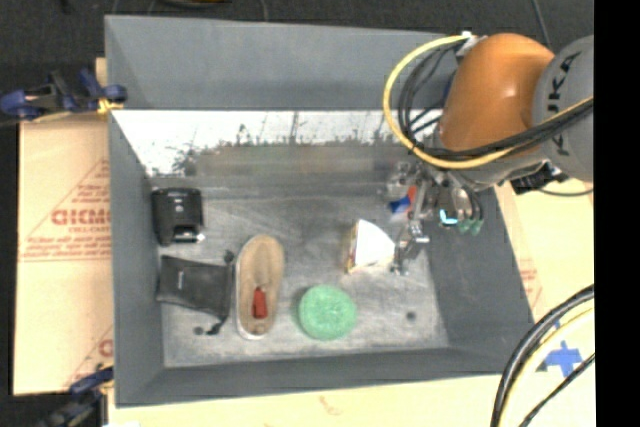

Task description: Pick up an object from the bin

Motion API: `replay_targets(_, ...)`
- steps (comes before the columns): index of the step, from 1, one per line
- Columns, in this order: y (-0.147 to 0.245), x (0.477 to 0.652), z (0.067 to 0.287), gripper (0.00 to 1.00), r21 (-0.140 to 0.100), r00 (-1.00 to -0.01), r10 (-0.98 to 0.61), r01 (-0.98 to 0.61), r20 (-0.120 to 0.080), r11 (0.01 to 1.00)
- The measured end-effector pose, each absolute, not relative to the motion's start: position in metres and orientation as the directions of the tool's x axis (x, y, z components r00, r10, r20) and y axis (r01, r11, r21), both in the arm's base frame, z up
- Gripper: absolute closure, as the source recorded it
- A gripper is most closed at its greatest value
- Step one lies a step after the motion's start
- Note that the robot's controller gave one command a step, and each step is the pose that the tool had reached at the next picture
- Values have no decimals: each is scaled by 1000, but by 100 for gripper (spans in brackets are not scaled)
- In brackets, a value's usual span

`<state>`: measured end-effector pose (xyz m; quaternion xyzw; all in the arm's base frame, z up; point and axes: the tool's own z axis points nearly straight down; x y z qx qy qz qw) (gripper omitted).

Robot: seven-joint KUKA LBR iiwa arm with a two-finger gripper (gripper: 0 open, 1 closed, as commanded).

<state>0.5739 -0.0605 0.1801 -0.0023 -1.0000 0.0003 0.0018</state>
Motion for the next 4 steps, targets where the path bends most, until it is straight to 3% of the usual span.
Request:
replay_targets(1,-60,574,182,0,-1,-1000,4,4,1,1000)
replay_targets(3,-47,578,162,0,-4,-989,-144,-144,-12,990)
replay_targets(4,-42,600,128,0,-2,-965,-264,-264,4,965)
